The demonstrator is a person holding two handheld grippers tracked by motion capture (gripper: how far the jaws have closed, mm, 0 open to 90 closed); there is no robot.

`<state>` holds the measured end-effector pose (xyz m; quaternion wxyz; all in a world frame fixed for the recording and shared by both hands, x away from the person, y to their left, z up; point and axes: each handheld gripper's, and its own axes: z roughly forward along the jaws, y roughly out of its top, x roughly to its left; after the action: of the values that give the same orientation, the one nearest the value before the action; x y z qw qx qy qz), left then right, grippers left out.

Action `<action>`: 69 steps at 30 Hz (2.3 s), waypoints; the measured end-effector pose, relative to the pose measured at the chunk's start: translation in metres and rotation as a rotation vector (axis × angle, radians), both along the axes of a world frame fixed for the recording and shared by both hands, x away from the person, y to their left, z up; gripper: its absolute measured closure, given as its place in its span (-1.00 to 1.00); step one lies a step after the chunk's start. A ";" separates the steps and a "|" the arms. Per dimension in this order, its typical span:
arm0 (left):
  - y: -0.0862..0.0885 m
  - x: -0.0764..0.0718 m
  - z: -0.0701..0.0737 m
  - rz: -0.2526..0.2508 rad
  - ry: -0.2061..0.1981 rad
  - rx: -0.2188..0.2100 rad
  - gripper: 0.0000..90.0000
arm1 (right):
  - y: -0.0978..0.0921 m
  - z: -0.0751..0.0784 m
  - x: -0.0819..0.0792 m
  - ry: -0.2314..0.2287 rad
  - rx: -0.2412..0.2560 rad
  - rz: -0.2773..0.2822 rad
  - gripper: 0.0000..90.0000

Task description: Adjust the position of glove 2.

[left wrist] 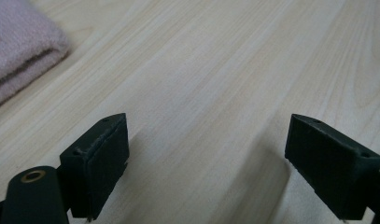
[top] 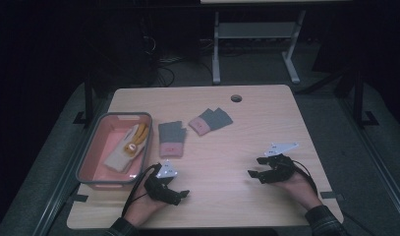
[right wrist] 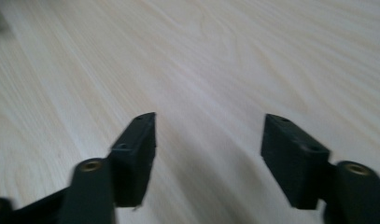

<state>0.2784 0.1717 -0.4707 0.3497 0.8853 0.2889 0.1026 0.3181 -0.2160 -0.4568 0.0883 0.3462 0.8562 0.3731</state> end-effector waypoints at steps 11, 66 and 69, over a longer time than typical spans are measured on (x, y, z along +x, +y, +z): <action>0.004 -0.004 -0.006 -0.019 -0.045 -0.038 -0.72 | 0.028 0.024 0.029 -0.027 0.042 0.037 1.00; 0.005 -0.003 -0.006 -0.025 -0.045 -0.039 -0.72 | 0.121 -0.013 0.145 -0.035 -0.002 -0.037 1.00; 0.005 -0.003 -0.006 -0.026 -0.046 -0.038 -0.72 | 0.114 -0.013 0.134 -0.038 -0.002 -0.027 1.00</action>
<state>0.2751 0.1764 -0.4769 0.3743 0.8796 0.2711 0.1129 0.4520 -0.1016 -0.4702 0.1100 0.3507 0.8500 0.3773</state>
